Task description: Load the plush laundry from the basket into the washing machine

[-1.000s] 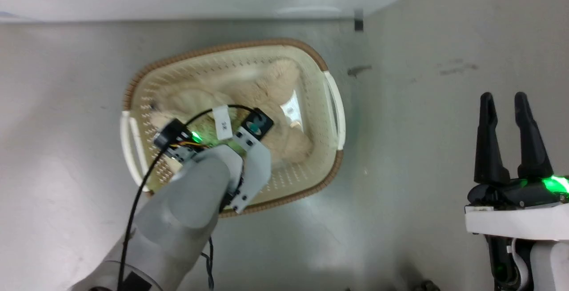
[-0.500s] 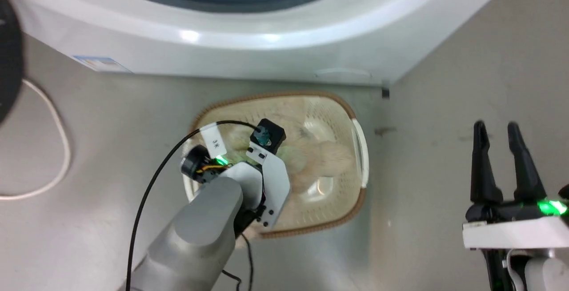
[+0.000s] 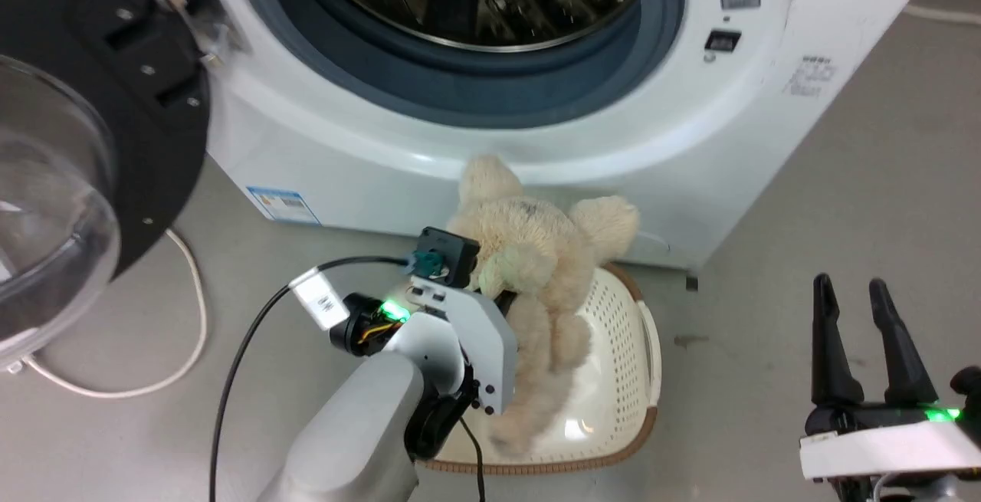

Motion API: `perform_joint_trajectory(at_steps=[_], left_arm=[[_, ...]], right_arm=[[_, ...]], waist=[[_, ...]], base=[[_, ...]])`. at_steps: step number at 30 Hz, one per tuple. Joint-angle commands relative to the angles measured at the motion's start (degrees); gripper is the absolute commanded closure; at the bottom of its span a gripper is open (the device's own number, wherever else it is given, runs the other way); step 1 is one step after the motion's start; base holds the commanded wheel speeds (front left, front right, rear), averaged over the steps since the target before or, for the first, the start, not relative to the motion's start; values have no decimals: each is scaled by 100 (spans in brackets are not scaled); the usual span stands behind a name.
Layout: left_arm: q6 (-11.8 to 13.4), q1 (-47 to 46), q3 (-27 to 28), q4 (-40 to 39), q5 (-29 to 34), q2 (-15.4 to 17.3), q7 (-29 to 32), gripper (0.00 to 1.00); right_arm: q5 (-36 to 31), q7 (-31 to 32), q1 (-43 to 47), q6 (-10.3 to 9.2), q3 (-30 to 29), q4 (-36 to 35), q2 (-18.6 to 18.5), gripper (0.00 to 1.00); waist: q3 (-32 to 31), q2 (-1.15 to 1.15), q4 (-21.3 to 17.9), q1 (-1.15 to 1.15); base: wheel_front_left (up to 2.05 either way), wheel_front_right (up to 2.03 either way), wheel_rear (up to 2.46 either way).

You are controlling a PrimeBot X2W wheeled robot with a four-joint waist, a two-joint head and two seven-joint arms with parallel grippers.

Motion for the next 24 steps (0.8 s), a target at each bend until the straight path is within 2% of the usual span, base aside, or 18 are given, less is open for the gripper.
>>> perform_joint_trajectory(at_steps=[1,4,13,24], left_arm=[[66,112,43,-189,-50,39,-79,100],[394,485,236,-1069,-98,186,-254,100],[823,774,568,-1850,-57,290,-773,100],[1001,403,879,-1893,44,312,-1353,100]], right_arm=[[-17,11,86,5,-20,31,-10,0],[0,28,249,5,-46,81,-10,0],[13,42,380,5,-67,87,-10,0],[36,60,373,5,-6,-1,-10,0]], waist=[[-200,0,89,1],[-466,0,119,1],[-692,0,38,1],[-554,0,-157,1]], base=[[0,0,0],[0,0,0],[0,0,0],[0,0,0]])
